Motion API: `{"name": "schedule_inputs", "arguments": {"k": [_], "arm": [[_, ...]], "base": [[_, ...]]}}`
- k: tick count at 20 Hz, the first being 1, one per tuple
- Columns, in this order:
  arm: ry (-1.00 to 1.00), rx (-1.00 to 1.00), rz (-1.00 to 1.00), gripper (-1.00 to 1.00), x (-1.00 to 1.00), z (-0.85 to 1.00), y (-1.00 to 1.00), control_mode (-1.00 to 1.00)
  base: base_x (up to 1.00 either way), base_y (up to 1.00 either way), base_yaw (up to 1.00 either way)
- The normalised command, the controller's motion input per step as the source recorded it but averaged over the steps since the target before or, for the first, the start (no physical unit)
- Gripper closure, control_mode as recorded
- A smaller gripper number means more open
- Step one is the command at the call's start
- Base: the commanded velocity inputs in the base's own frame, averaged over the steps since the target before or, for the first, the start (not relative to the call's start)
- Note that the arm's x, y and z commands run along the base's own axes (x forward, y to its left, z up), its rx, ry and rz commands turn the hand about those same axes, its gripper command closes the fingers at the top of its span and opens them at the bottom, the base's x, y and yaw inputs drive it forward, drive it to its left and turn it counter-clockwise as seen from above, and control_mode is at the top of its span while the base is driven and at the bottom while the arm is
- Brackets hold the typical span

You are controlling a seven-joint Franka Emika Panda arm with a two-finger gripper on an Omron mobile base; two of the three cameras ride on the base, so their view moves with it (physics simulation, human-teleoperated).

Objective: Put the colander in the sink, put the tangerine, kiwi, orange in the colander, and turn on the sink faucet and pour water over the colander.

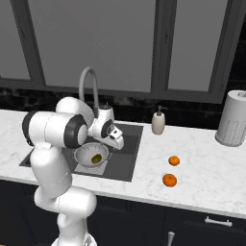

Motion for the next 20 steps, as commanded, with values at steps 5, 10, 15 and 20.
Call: {"name": "schedule_inputs", "arguments": {"k": [5, 10, 15, 20], "arm": [[0.00, 0.00, 0.00, -1.00, -0.63, 0.37, -0.71, -1.00], [0.02, 0.00, 0.00, -1.00, -0.80, 0.41, -0.75, -1.00], [0.07, 0.00, -0.04, -1.00, -0.68, 0.47, -0.72, -1.00], [0.05, 0.00, -0.08, -1.00, -0.56, 0.15, -0.90, -1.00]], "base": [[0.00, 0.00, 0.00], [0.00, 0.00, 0.00], [0.00, 0.00, 0.00], [0.00, 0.00, 0.00]]}}
